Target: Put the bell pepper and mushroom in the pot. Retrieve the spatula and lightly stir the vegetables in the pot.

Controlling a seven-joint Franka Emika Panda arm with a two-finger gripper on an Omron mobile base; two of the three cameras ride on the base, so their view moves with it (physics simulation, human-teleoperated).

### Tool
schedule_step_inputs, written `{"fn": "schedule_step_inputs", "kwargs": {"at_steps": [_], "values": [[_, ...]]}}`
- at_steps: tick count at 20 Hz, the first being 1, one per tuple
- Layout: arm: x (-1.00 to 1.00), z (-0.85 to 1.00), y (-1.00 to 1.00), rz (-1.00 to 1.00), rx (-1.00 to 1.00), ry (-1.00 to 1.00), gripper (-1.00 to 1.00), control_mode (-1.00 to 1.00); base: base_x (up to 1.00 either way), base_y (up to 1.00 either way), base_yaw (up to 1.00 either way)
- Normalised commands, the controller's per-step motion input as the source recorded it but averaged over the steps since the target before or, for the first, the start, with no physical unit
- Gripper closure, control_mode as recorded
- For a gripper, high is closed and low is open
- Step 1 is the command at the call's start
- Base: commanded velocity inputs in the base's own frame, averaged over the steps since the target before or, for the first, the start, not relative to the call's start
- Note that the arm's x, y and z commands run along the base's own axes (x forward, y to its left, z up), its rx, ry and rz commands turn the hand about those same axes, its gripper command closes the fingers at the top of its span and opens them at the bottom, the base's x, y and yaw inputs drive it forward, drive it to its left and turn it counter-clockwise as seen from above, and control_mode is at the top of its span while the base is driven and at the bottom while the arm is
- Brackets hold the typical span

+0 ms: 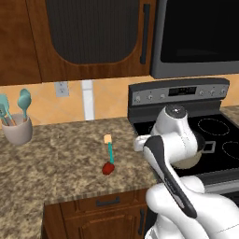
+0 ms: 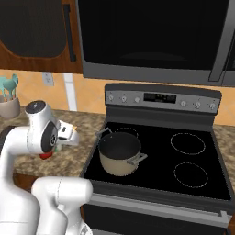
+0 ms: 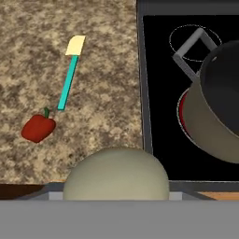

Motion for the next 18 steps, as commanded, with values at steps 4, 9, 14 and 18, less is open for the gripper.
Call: {"fn": "schedule_step_inputs", "kwargs": {"at_steps": [4, 9, 14, 18], "values": [[0.06, 0.57, -0.94, -0.15, 0.0, 0.0, 1.0, -1.0, 0.0, 0.0, 0.0], [0.18, 0.17, -0.77, -0.06, 0.03, 0.04, 1.0, -1.0, 0.0, 0.0, 0.0], [0.35, 0.0, -0.57, -0.03, 0.01, 0.13, 1.0, -1.0, 0.0, 0.0, 0.0], [0.24, 0.0, -0.44, -0.05, 0.0, 0.07, 1.0, -1.0, 0.0, 0.0, 0.0]]}}
